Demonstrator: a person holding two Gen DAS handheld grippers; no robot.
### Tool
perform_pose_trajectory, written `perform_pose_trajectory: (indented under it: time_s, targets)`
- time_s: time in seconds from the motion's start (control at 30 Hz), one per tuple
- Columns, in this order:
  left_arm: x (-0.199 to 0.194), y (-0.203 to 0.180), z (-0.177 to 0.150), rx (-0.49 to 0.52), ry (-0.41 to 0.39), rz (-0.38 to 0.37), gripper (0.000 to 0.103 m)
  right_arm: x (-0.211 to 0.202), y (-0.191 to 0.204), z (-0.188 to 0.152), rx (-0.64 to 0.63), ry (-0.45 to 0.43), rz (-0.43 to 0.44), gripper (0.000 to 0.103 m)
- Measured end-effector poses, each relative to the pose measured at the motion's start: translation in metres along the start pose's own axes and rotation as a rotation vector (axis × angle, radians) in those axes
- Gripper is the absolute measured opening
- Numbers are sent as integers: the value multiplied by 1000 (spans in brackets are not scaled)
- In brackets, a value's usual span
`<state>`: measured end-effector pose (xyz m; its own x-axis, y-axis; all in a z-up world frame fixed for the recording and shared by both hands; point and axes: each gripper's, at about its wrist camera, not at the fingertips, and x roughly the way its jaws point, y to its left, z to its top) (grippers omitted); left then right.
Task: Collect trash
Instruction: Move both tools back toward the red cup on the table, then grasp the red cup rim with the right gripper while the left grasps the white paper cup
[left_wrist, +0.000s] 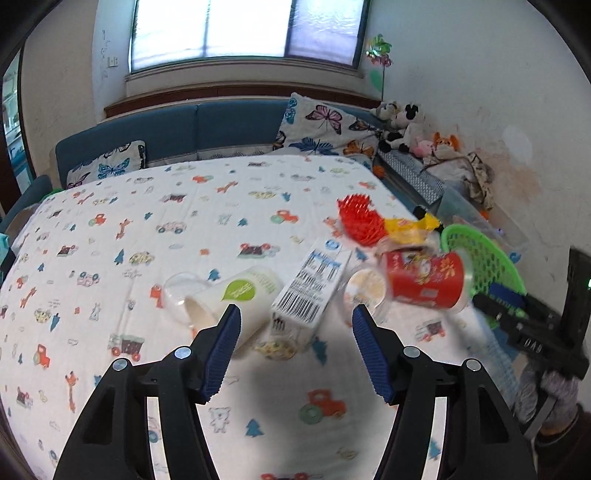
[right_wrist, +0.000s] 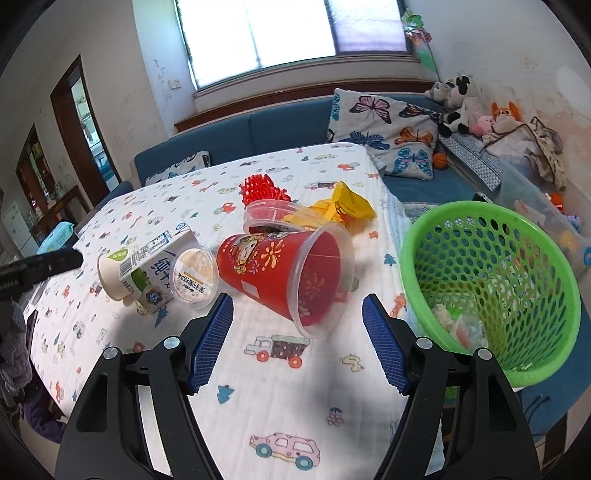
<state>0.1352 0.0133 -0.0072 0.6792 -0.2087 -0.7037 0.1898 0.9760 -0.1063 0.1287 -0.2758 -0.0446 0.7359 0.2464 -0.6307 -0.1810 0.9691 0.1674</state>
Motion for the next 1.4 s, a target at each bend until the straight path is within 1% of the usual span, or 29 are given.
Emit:
perform_pose_trajectory:
  time_s: [0.17, 0.3, 0.47, 0.57, 0.63, 0.7, 0.77, 0.87, 0.9, 0.97, 1.0, 1.07, 1.1, 1.13, 1.23, 1.27, 1.33, 1.4]
  targets:
    - [7, 8, -5, 36, 4, 32, 61, 7, 1, 2, -8, 15, 0, 70]
    - [12, 13, -2, 75, 11, 26, 61, 15, 1, 2, -10, 26, -1, 69]
    - [16, 23, -1, 100, 2, 42, 61, 28, -1, 5, -1, 47, 9, 63]
    - [20, 34, -1, 81, 16, 51, 61, 35, -2, 6, 0, 56, 13, 60]
    - [22, 41, -3, 50, 28, 27, 61, 39, -2, 7, 3, 60, 18, 58]
    - [28, 47, -6, 15, 45, 9, 57, 44, -2, 8, 8, 66, 24, 57]
    - [35, 51, -9, -11, 61, -3, 50, 48, -1, 8, 17, 73, 35, 54]
    - [46, 57, -12, -56, 78, -40, 44, 53, 1, 9, 17, 81, 45, 51]
    - [49, 59, -13, -70, 79, -50, 44, 54, 3, 9, 12, 82, 49, 50]
    - [54, 61, -13, -86, 79, -72, 38, 56, 5, 9, 4, 84, 52, 49]
    - [57, 63, -13, -97, 77, -87, 38, 58, 6, 10, 0, 85, 53, 48]
    - [61, 65, -14, -111, 73, -105, 33, 60, 8, 10, 0, 86, 60, 46]
    - [64, 66, -14, -118, 75, -106, 32, 61, 9, 10, 1, 87, 62, 45]
    - [66, 67, -14, -123, 76, -106, 27, 62, 10, 10, 2, 88, 65, 43]
    - [69, 69, -16, -144, 68, -149, 17, 64, 13, 10, 6, 92, 81, 38]
    - [69, 69, -16, -142, 65, -155, 17, 63, 15, 9, 3, 91, 86, 37]
    - [68, 65, -18, -128, 59, -149, 14, 62, 19, 9, -1, 91, 95, 29]
    - [66, 62, -19, -120, 51, -153, 7, 59, 23, 6, 1, 89, 114, 23]
